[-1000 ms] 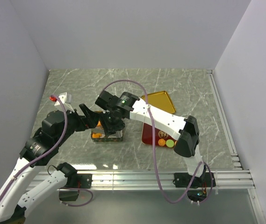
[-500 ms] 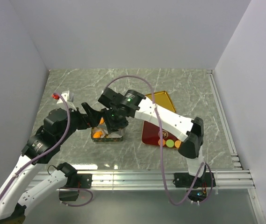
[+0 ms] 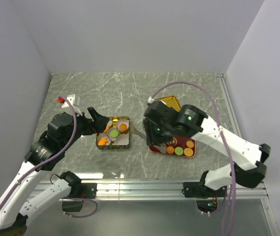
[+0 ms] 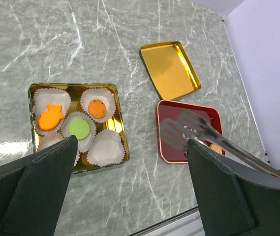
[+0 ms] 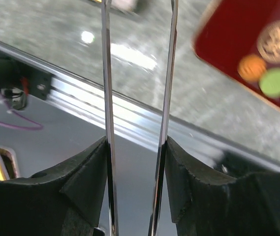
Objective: Pack the cookies
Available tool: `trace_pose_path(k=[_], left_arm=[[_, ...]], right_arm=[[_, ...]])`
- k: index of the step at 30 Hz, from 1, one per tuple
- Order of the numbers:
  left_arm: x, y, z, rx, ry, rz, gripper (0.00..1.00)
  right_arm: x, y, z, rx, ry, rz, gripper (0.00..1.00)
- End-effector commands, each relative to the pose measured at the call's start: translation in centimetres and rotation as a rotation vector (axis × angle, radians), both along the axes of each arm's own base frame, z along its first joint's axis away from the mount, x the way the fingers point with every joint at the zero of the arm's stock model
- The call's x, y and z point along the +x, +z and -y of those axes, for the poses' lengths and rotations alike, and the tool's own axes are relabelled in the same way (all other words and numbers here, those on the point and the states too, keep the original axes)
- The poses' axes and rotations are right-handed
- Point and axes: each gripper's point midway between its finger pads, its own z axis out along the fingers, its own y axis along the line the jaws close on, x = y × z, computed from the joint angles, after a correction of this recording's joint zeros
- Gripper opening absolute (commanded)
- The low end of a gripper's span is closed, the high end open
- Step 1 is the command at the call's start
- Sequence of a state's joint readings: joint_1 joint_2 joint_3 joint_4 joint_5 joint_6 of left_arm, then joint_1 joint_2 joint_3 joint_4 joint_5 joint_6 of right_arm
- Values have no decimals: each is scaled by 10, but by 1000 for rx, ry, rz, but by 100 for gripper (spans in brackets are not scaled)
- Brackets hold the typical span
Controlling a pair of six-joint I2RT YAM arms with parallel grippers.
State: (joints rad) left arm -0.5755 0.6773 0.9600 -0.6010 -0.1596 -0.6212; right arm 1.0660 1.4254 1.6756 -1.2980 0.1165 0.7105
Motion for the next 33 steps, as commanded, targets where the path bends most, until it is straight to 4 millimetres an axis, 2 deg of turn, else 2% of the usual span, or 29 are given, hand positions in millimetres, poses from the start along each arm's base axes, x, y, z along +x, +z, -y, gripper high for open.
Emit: trace_pose_path(k=[1, 2, 7, 9, 10, 15, 19, 23, 33], left_arm=[[4, 4, 3, -6, -12, 29, 99], [5, 3, 4, -1, -13, 28, 100], [7, 6, 6, -1, -18, 41, 99], [8, 5, 7, -2, -21, 39, 99], [8, 5, 8, -5, -25, 39, 99], [7, 4, 11, -18, -39, 33, 100], [7, 2, 12, -14, -43, 31, 99], [6, 2, 11, -17, -42, 29, 99], [3, -1, 9, -14, -40, 24, 99]], right_arm=[[-5, -18, 38, -68, -117, -22, 54], [-7, -17, 48, -64, -135, -19, 54], [-21, -41, 97, -149, -269, -68, 54], [-22, -43, 114, -133, -328, -69, 54], [-25, -53, 122, -150, -350, -91, 54], [-29, -69, 159, -135, -484, -119, 54], [-30, -78, 177, -157, -535, -126, 54], [-31, -87, 186, -183, -566, -138, 54], [-36, -104, 198, -238, -607, -164, 55]])
